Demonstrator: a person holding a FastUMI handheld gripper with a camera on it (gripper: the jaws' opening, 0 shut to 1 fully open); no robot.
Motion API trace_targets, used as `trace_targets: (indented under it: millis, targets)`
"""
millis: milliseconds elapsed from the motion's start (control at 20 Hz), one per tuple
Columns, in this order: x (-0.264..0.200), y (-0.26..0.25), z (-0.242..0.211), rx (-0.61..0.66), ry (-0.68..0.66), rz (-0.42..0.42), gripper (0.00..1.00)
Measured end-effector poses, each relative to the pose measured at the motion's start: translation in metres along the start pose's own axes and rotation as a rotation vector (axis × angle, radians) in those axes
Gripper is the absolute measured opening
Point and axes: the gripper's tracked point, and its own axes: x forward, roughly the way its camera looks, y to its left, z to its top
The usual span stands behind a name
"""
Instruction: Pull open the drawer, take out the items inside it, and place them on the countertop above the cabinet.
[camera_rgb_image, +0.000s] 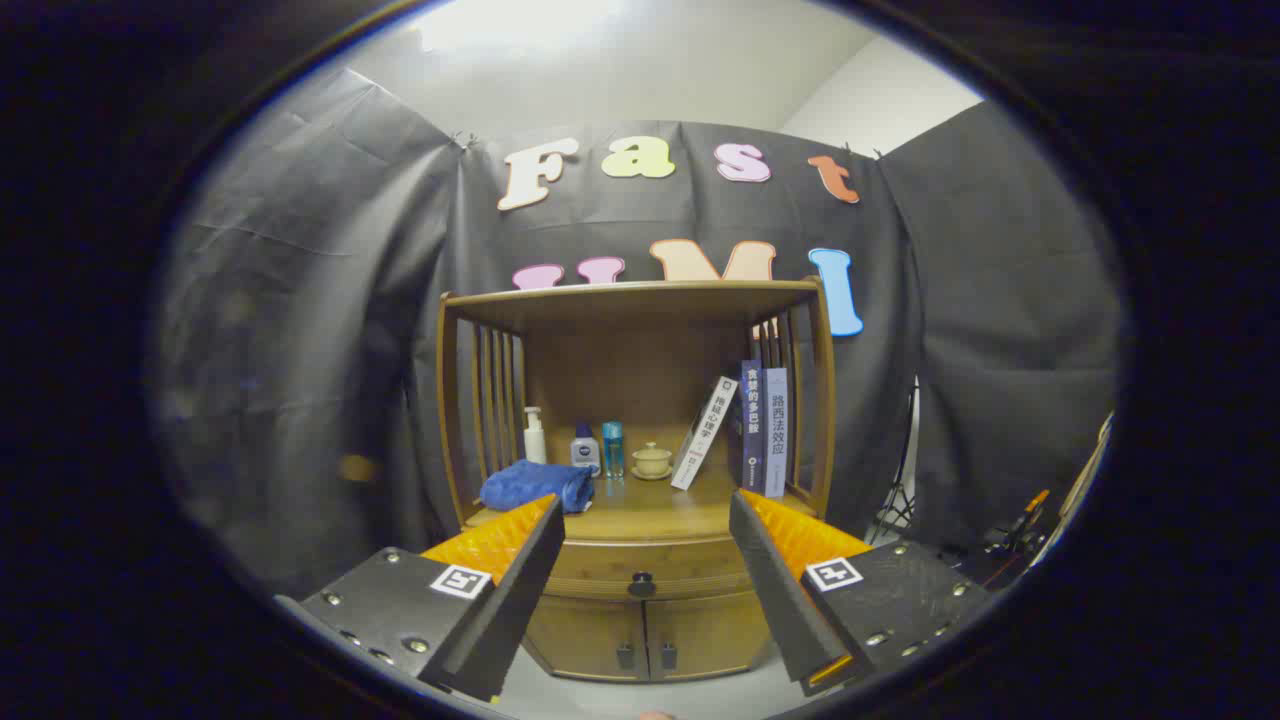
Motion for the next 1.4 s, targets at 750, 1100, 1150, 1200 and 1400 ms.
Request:
trace_targets:
  millis: [750, 1100, 1150, 1200, 1400]
  targets:
    - [0.006, -0.009, -0.014, 0.021, 0.004, -0.015, 0.99]
    - [0.025, -0.013, -0.03, 0.044, 0.01, -0.011, 0.99]
    - [0.029, -0.014, -0.033, 0.045, 0.011, -0.015, 0.99]
    - [0.034, -0.015, -0.036, 0.05, 0.012, -0.017, 0.99]
    - [0.064, -0.015, -0.061, 0.08, 0.021, -0.012, 0.99]
